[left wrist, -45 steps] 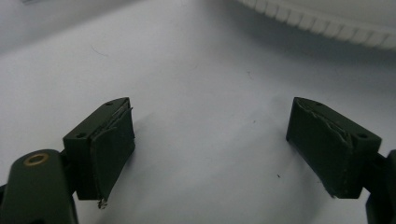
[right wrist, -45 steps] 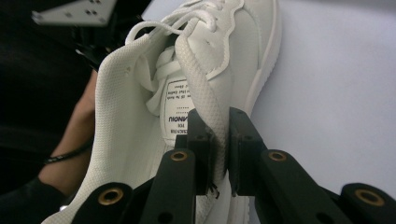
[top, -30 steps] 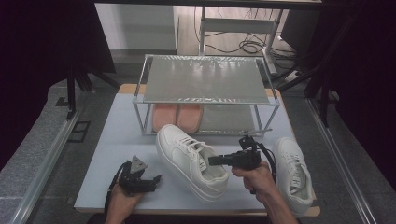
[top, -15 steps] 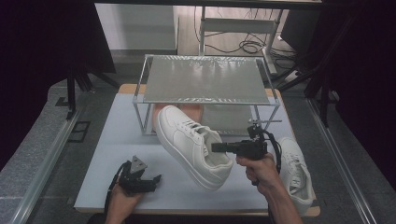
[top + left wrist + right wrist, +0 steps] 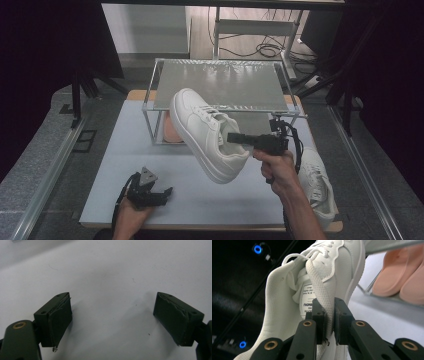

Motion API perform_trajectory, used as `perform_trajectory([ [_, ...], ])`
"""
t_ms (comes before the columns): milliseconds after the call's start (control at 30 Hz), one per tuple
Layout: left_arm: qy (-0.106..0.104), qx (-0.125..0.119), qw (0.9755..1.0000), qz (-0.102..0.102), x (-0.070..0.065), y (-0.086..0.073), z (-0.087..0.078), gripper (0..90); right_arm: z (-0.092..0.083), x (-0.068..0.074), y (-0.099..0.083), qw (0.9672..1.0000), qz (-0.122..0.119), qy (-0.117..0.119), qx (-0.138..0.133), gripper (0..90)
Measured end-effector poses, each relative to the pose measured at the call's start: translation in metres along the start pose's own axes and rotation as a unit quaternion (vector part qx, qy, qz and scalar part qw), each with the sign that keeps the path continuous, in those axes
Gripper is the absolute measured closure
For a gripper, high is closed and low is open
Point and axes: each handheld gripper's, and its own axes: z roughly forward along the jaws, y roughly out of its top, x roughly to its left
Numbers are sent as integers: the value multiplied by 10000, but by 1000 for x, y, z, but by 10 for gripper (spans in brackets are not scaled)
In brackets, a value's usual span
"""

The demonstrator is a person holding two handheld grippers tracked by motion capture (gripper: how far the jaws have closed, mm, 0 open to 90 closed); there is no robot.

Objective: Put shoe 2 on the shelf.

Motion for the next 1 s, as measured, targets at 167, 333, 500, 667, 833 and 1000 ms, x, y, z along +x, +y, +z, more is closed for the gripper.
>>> perform_trajectory([
  [167,1,2,10000,0,0,0,0,153,3,-1,9,9997,58,-59,-213,814],
  [333,9,1,10000,-1,0,0,0,153,10,-8,20,9978,192,-201,-608,814],
  [500,8,-7,10000,0,0,0,0,153,15,-16,28,9959,343,-314,-771,812],
  [667,7,-11,10000,-3,0,0,0,153,22,-24,39,9928,456,-585,-939,811],
  [833,6,-13,10000,-4,0,0,0,154,27,-29,48,9899,552,-747,-1068,810],
  [1000,8,-17,10000,3,0,0,0,155,35,-33,61,9850,604,-1036,-1238,808],
])
